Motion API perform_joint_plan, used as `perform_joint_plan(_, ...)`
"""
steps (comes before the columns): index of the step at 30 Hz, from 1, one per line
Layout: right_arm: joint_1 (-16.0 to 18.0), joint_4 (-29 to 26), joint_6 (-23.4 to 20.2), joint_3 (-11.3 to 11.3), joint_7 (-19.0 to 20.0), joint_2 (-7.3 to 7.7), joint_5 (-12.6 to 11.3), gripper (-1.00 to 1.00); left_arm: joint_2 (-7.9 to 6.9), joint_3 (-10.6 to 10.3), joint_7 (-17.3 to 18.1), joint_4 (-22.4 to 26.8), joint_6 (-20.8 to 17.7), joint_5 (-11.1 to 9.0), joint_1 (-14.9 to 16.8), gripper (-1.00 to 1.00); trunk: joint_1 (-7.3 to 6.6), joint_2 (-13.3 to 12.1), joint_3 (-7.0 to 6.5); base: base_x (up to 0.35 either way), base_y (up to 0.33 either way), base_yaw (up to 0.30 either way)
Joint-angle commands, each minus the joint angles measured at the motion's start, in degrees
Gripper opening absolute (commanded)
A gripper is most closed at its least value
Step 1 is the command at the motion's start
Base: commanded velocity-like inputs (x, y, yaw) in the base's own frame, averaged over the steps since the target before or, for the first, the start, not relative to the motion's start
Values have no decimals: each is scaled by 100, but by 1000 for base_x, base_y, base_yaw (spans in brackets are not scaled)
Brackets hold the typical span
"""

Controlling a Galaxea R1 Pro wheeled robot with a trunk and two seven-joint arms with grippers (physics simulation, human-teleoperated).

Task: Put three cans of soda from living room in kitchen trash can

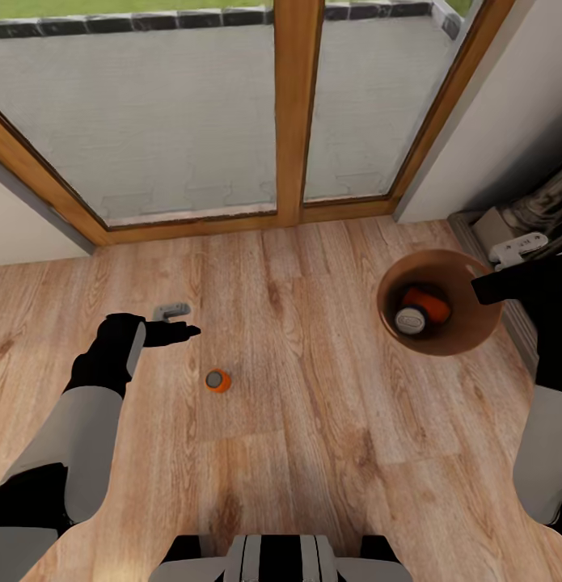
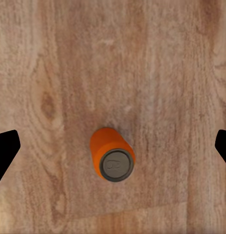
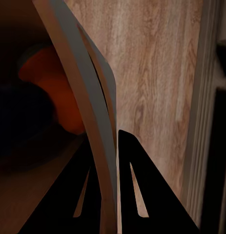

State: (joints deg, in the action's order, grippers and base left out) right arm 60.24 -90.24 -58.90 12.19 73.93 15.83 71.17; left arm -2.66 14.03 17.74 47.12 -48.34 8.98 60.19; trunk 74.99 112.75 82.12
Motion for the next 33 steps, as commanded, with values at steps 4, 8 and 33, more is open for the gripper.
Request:
perform_joint_plan(4, 5, -2, -16, -11, 34, -6, -6, -100, 10, -3, 1, -14, 3, -1, -1, 100, 87, 162, 106, 0, 0, 0)
perform_joint_plan(8, 5, -2, -15, -14, 34, -2, -2, -100, 11, -5, 1, -11, 8, -1, 1, 100, 175, 323, 213, 0, 0, 0)
perform_joint_plan(33, 69, -2, -8, -22, 42, -9, 446, -100, 217, -12, 12, -36, 3, 25, -30, 100, 636, 1165, 806, 0, 0, 0)
